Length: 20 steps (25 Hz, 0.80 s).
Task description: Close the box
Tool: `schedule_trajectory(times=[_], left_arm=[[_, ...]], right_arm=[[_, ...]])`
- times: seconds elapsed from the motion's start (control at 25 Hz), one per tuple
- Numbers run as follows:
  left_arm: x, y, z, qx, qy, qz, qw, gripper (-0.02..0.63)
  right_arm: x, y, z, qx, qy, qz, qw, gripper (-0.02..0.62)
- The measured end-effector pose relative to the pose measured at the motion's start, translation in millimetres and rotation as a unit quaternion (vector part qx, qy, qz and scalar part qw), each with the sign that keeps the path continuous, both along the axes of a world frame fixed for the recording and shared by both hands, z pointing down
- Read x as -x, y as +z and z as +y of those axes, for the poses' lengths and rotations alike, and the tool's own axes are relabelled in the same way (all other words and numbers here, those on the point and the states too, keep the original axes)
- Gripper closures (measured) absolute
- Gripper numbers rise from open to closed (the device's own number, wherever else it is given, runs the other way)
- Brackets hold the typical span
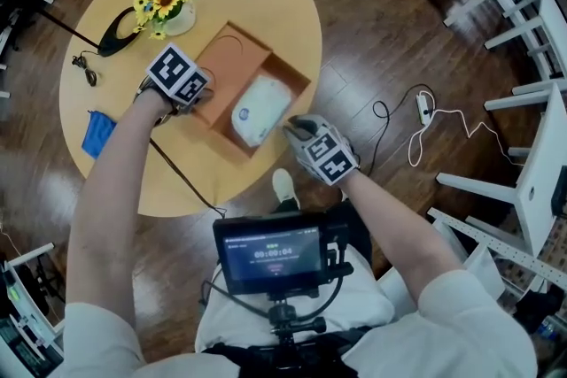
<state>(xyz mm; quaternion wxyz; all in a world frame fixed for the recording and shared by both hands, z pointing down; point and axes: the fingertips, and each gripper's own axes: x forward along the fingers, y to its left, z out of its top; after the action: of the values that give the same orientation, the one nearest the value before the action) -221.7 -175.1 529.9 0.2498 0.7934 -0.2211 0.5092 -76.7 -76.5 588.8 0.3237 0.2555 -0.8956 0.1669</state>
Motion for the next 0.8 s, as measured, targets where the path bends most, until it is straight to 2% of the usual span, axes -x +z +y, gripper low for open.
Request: schedule_trajectory(times=[0.32,0.36,0.4,0.44,0.64,0.8], left_arm=[[1.9,-1.1,2.4,0.008,0.018,0.004,0.9998,0.476],[2.7,-0.9,2.5,0.006,0.02,0.003,0.9998,0.488],[3.9,-0.9,2.0,0.002,0.021,0.002,0.9998,0.537],[4.9,-1.3,0.9,0.0,0.02,0.003,0.9998,0.555],[3.8,-3.3,0.3,0.009,0.018,0.019,0.9996,0.557],[3.7,-2.5,1.1,0.011,0.029,0.012,0.9994,0.558]], right_arm=[[9.3,-2.0,-8.9,0.007,0.009,-0.006,1.0,0.528],[9.3,-2.2,-8.3,0.009,0.01,-0.006,1.0,0.528],[9.4,-2.7,-7.9,0.012,0.011,-0.006,1.0,0.528],[9.8,-3.2,-8.1,0.013,0.013,-0.006,1.0,0.528],[9.6,-4.2,-9.0,0.013,0.016,-0.012,1.0,0.528],[11.2,-4.7,-9.3,0.018,0.019,-0.021,0.999,0.528]])
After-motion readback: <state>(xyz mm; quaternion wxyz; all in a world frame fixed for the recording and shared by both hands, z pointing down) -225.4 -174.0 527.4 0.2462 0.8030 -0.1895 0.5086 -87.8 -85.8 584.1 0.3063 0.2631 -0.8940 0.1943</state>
